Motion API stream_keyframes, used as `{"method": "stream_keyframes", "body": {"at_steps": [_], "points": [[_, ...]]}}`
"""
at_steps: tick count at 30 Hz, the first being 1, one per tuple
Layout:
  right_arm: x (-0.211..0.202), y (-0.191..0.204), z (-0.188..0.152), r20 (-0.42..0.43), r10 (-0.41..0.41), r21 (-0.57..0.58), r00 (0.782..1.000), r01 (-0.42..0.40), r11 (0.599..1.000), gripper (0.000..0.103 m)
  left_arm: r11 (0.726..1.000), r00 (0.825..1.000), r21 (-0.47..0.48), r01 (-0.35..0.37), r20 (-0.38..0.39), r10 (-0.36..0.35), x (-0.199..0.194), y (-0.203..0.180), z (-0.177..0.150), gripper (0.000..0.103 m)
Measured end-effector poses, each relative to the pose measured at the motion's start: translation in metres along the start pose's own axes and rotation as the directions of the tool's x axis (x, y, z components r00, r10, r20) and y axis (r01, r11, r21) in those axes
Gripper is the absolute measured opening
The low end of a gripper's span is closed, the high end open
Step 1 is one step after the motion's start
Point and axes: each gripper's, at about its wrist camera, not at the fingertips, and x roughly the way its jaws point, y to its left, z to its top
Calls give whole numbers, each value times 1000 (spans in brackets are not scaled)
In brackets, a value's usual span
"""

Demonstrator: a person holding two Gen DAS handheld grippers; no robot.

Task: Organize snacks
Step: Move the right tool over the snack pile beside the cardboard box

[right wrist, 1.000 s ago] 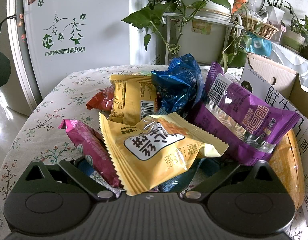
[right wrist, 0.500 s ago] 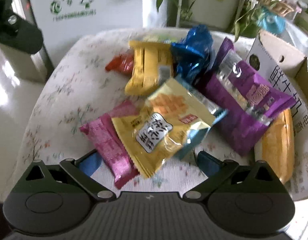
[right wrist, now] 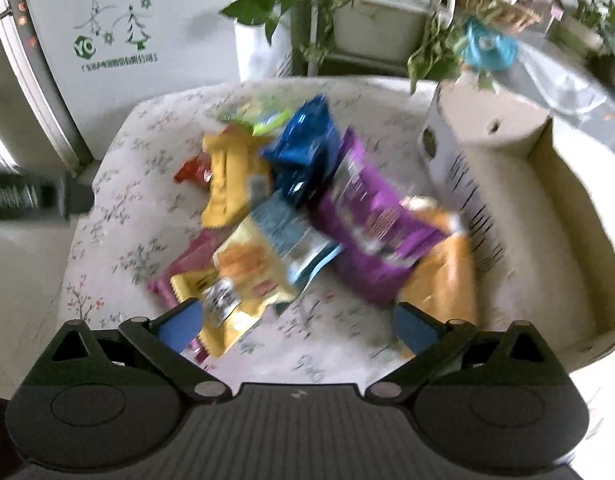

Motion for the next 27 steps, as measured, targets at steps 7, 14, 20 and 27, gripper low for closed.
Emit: {"method": "stream_keyframes", "body": {"at_steps": [7,14,20,27], "points": [[2,-20,17,-31,-26,62,999,28,998,103,1000,1000,25,-11,-3,11,0,-9,-1,102],[-4,-30,21,-10,-23,106,1000,24,994,103,1000,999,22,-20,-32,20,3,-13,-4,102],[-2,-41,25,-26,-19,169,999,24,985,103,999,999,36,-25,-43,26,3,-19,-7,102],[5,-40,24,-71,-37,171,997,49,984,103,999,998,44,-30,-54,32,2,-29,-7,102]]}}
